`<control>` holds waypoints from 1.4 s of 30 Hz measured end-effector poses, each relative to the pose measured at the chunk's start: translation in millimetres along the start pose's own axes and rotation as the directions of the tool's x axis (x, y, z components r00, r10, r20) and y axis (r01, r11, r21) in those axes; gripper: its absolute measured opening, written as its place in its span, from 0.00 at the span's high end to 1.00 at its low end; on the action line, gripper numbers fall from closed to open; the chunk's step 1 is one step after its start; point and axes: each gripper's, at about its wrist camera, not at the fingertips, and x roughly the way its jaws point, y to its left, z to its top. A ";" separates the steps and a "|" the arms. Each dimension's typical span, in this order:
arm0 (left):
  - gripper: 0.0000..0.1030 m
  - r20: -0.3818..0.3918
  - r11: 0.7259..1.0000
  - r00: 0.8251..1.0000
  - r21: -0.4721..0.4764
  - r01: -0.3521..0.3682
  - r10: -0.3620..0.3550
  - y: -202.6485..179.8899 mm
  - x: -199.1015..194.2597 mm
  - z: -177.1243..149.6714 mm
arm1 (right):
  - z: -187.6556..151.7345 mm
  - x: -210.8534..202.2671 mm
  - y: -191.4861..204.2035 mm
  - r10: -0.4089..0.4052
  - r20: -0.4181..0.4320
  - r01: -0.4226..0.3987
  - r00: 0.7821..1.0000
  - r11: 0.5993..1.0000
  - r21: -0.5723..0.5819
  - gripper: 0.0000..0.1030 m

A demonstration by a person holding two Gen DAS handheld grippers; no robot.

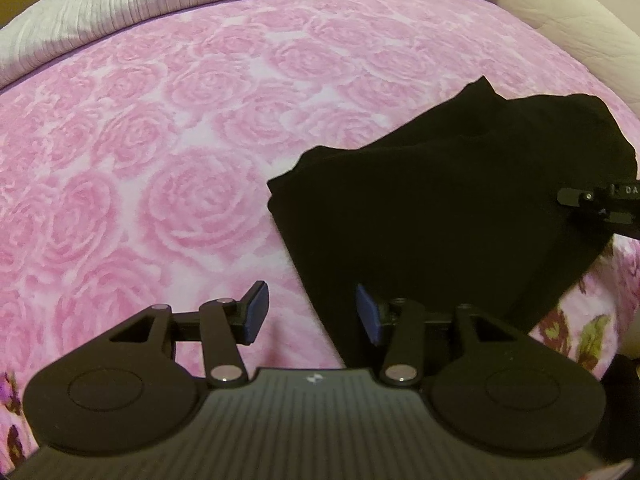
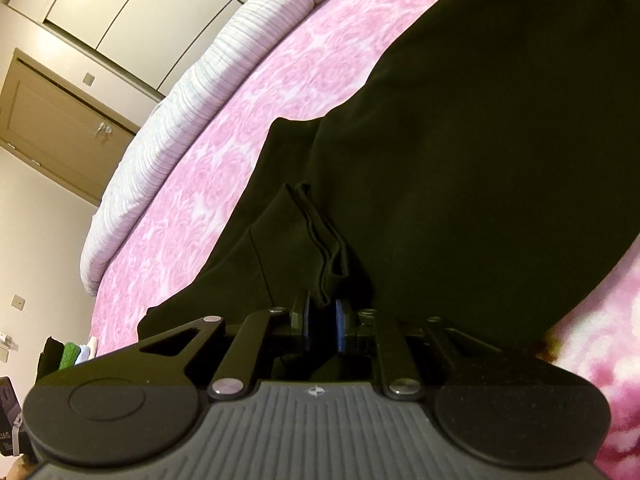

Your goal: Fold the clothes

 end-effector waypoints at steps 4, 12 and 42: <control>0.57 0.011 1.000 1.000 -0.009 -0.023 0.023 3.5 1.6 4.3 | 0.0 3.1 3.4 -0.008 0.000 0.008 1.000 1.000 -0.005 0.83; 0.56 0.022 0.999 0.999 -0.013 -0.031 0.031 10.4 11.0 14.4 | 0.3 7.4 8.6 -0.021 0.000 0.021 1.000 1.000 -0.013 0.81; 0.53 0.035 1.000 0.999 -0.020 -0.023 0.023 18.5 29.0 30.1 | 0.6 3.8 12.1 -0.021 0.000 0.021 1.000 1.000 -0.017 0.76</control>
